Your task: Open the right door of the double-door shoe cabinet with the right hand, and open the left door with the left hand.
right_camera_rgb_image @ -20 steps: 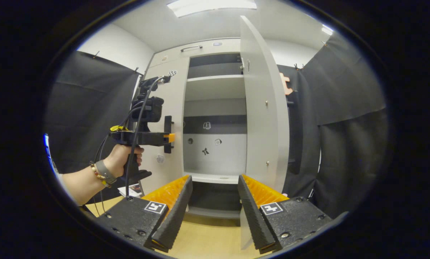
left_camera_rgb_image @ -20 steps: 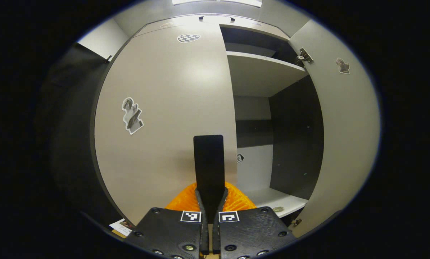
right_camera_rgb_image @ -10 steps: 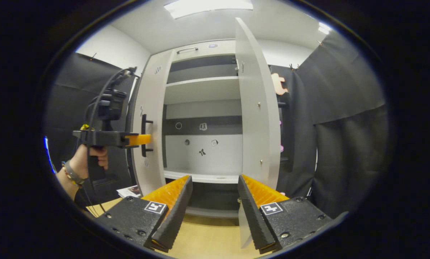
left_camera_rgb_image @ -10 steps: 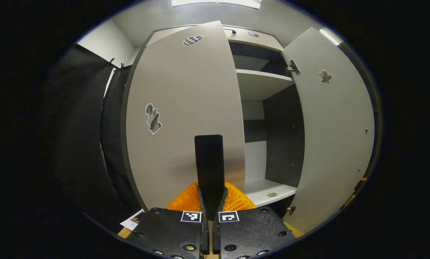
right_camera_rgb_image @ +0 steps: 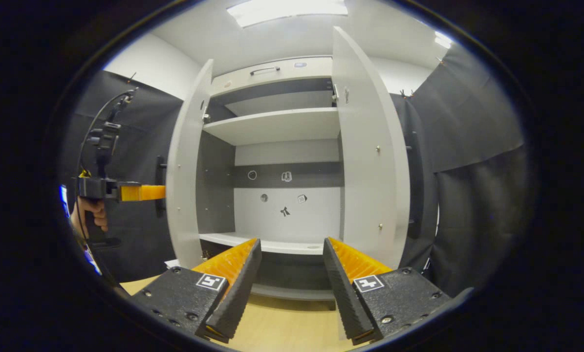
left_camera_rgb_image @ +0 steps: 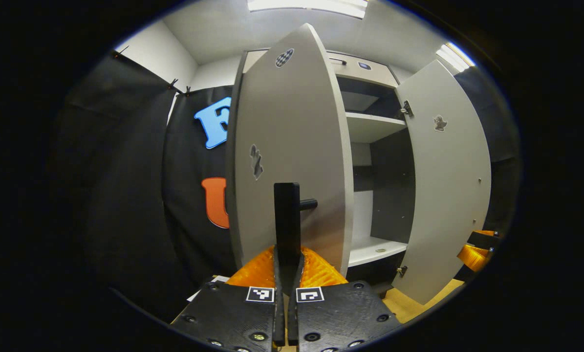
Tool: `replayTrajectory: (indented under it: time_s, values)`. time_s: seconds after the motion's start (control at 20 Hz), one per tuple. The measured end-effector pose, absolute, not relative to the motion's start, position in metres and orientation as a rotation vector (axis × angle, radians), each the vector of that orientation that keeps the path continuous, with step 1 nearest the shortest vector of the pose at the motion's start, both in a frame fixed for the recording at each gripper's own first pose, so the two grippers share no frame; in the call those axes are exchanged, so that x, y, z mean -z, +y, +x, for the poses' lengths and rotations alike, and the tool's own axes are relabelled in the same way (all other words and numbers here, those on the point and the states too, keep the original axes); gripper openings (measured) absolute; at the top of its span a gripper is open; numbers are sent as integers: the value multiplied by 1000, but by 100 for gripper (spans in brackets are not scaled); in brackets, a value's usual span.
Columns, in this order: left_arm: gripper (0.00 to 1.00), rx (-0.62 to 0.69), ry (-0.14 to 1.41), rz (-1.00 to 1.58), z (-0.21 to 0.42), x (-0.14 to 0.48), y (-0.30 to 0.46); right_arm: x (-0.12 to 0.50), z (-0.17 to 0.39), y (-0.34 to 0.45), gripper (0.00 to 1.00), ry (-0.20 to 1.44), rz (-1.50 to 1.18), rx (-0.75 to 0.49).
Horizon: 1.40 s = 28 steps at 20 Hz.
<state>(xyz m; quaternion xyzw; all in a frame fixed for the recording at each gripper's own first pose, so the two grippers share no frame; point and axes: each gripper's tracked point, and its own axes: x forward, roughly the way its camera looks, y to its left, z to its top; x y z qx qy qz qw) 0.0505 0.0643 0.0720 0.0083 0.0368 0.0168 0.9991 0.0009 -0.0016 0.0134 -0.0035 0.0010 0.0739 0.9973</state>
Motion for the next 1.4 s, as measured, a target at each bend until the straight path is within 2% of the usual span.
replayTrajectory:
  time_s: [0.1,0.15,0.2,0.3,0.4,0.45,0.5,0.6,0.65,0.75,0.8,0.95,1.05,1.1,1.2,1.4]
  values:
    - [1,-81,68,35,41,-73,95,-14,4,7,81,5,-9,-159]
    - [1,-105,71,49,38,-73,110,-14,5,10,84,5,-10,-160]
    - [1,-132,68,68,35,-73,124,-14,6,15,81,4,-9,-165]
    - [1,-182,56,96,28,-72,156,-14,8,23,81,5,-16,-170]
    - [0,-145,48,-23,30,-69,164,-16,9,27,81,-1,-21,-167]
    - [0,-134,46,-26,30,-71,167,-17,10,28,84,2,-24,-163]
    - [0,-131,40,-30,29,-71,173,-16,10,26,81,4,-24,-158]
    - [0,-123,47,-21,27,-71,172,-15,9,27,81,6,-20,-152]
    - [0,-124,53,-4,23,-70,172,-14,9,27,84,12,-16,-151]
    - [1,-161,49,43,3,-75,179,-13,10,26,81,20,-13,-143]
    - [1,-170,44,58,-11,-76,181,-13,10,25,84,21,-13,-137]
    - [0,-152,15,76,-48,-88,157,-10,10,18,84,23,-11,-119]
    - [0,-70,4,28,-52,-87,114,-7,9,17,81,35,-5,-123]
    - [0,-23,6,7,-47,-82,90,-7,11,17,84,41,-1,-126]
    - [0,22,1,-30,-32,-71,56,-10,9,18,81,36,4,-127]
    - [1,8,-17,-47,1,-42,23,-15,-1,17,81,12,0,-145]
